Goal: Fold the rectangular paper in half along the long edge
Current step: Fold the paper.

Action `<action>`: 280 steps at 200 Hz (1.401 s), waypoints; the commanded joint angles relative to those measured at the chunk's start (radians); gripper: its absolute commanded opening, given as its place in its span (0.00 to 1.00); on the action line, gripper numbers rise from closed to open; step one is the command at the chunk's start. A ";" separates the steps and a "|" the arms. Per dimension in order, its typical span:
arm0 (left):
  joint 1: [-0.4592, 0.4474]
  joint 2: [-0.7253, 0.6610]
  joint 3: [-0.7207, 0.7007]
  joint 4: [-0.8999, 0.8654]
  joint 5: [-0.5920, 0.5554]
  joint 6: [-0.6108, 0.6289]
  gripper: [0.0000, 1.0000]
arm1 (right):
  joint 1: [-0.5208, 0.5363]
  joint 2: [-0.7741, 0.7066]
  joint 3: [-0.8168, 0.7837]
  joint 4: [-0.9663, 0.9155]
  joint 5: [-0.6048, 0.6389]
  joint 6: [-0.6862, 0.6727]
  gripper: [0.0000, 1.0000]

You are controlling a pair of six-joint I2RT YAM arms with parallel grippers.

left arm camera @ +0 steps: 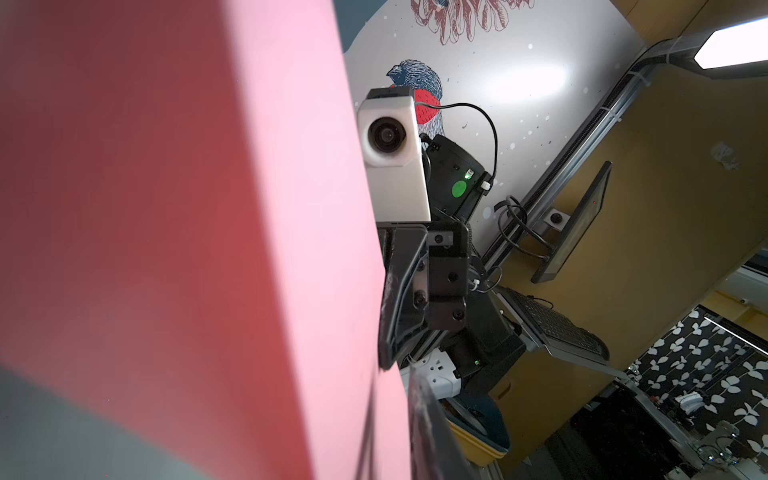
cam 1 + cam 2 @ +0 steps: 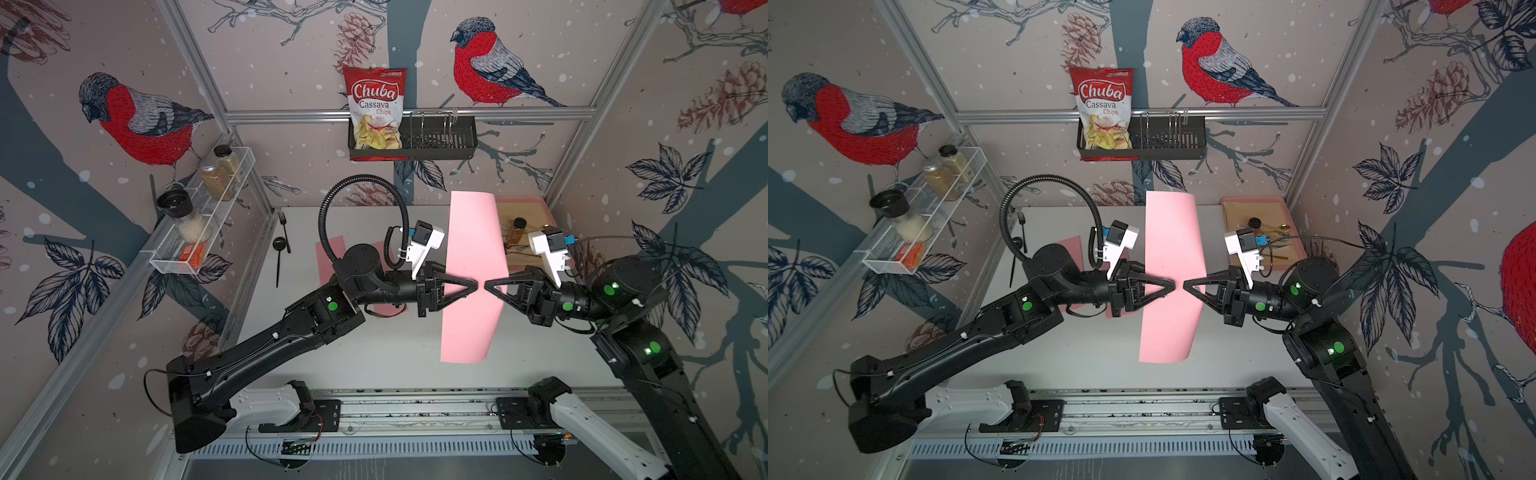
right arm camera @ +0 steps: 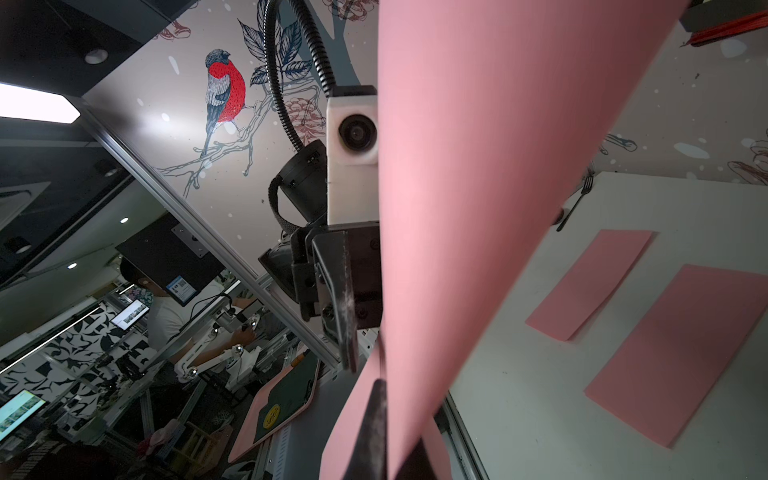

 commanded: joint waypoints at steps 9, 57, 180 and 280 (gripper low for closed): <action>0.000 0.006 0.005 0.043 0.024 -0.008 0.25 | 0.009 0.004 -0.011 0.067 -0.015 0.004 0.00; 0.001 0.016 0.003 0.059 0.029 -0.015 0.22 | 0.035 0.011 -0.021 0.100 -0.009 0.017 0.00; 0.001 0.016 -0.003 0.080 0.053 -0.014 0.00 | 0.057 0.002 0.006 0.024 0.067 -0.037 0.29; -0.001 -0.035 -0.058 0.149 0.057 0.005 0.00 | 0.045 -0.005 0.048 0.090 0.152 0.006 0.01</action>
